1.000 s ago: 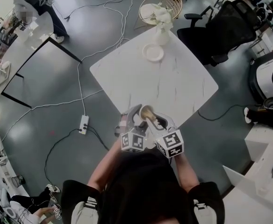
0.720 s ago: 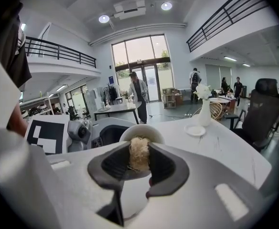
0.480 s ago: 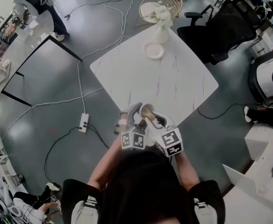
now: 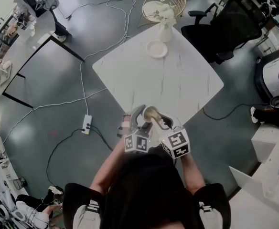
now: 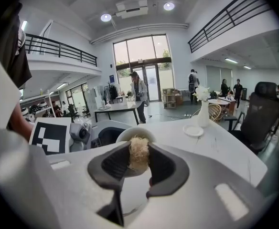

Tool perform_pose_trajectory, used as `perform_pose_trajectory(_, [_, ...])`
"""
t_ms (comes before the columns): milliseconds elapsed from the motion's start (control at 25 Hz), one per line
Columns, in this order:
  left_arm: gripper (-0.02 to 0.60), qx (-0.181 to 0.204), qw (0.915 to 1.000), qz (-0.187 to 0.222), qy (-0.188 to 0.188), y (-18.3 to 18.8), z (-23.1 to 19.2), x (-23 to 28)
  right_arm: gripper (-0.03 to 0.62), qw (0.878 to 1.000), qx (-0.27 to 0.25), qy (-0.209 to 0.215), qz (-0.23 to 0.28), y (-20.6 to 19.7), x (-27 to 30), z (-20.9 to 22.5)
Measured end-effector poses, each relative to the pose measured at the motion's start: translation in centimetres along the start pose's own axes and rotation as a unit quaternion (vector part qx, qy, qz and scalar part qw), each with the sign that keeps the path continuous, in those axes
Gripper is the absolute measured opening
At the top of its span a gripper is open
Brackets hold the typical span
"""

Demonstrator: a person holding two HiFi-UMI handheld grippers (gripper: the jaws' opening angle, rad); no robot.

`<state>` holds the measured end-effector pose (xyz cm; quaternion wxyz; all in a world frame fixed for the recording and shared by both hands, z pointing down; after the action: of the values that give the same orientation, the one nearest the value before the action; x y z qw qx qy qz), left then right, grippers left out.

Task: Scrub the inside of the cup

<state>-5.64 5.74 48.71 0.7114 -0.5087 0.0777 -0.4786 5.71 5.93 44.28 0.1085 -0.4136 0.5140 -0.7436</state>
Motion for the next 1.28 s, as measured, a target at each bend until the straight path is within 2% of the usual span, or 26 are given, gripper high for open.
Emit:
perform_pose_trajectory(160, [0.313, 0.006, 1.0000, -0.001, 0.002, -0.2, 0.2, -0.3, 0.107, 1.000, -0.007, 0.007, 0.000, 0.5, 0.1, -0.9])
perform_pose_trajectory(400, [0.313, -0.003, 0.9999, 0.002, 0.011, -0.4, -0.2, -0.5, 0.107, 1.000, -0.014, 0.023, -0.011, 0.3, 0.2, -1.9])
perform_pose_trajectory(760, [0.313, -0.012, 0.9998, 0.012, 0.008, -0.6, -0.5, -0.8, 0.107, 1.000, -0.012, -0.001, -0.014, 0.9, 0.0, -0.6])
perform_pose_trajectory(1280, [0.314, -0.011, 0.9998, 0.015, 0.001, -0.8, -0.7, -0.9, 0.107, 0.999, -0.024, 0.012, -0.017, 1.3, 0.8, -2.3])
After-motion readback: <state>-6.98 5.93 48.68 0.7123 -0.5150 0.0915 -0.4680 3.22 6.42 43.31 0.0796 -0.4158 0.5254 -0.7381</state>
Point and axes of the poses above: the fingertips, and each gripper's own axes: x forward along the fingers, z to its right, y out of its top, the point moved 9 cm from there along -x, backward along the fingers
